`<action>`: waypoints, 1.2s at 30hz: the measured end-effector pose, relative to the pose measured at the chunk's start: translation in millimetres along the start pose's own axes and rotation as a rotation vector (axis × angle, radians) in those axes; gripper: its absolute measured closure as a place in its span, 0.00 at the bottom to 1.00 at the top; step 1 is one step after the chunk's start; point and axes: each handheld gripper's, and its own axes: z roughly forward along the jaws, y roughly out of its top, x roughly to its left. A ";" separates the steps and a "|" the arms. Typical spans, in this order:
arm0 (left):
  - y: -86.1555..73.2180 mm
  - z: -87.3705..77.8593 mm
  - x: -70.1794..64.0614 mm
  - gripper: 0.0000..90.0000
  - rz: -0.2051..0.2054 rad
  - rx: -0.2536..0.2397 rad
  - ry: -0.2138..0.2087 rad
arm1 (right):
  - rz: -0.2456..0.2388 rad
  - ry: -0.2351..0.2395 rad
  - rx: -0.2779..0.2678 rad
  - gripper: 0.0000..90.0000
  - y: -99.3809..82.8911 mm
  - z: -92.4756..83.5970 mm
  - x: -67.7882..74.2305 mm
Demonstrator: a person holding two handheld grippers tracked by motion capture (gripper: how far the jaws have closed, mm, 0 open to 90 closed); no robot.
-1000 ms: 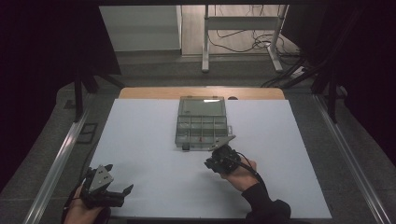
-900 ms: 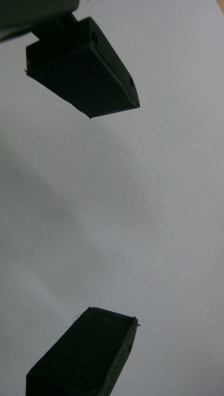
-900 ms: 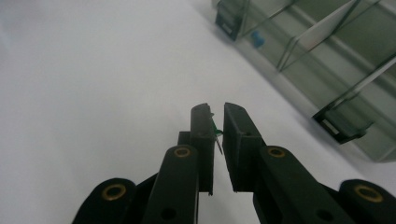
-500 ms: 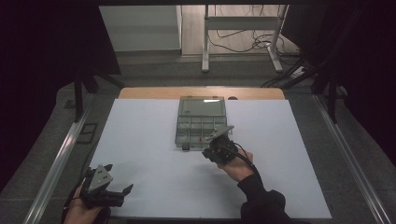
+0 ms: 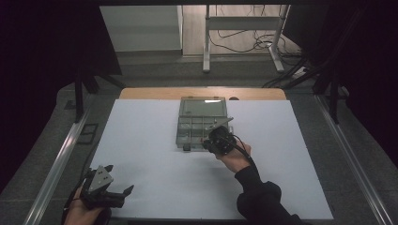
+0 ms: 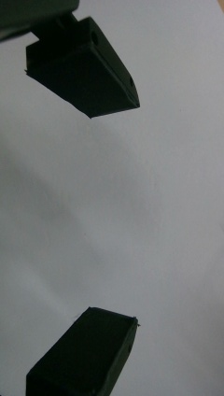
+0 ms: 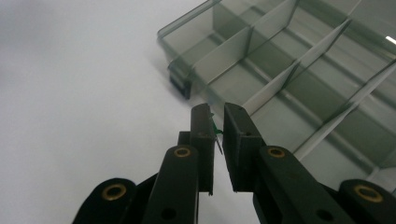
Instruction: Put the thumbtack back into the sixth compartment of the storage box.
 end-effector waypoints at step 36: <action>0.1 0.3 -1.3 0.02 0.016 0.005 0.000 | 0.019 -0.042 -0.011 0.65 22.2 30.3 -7.8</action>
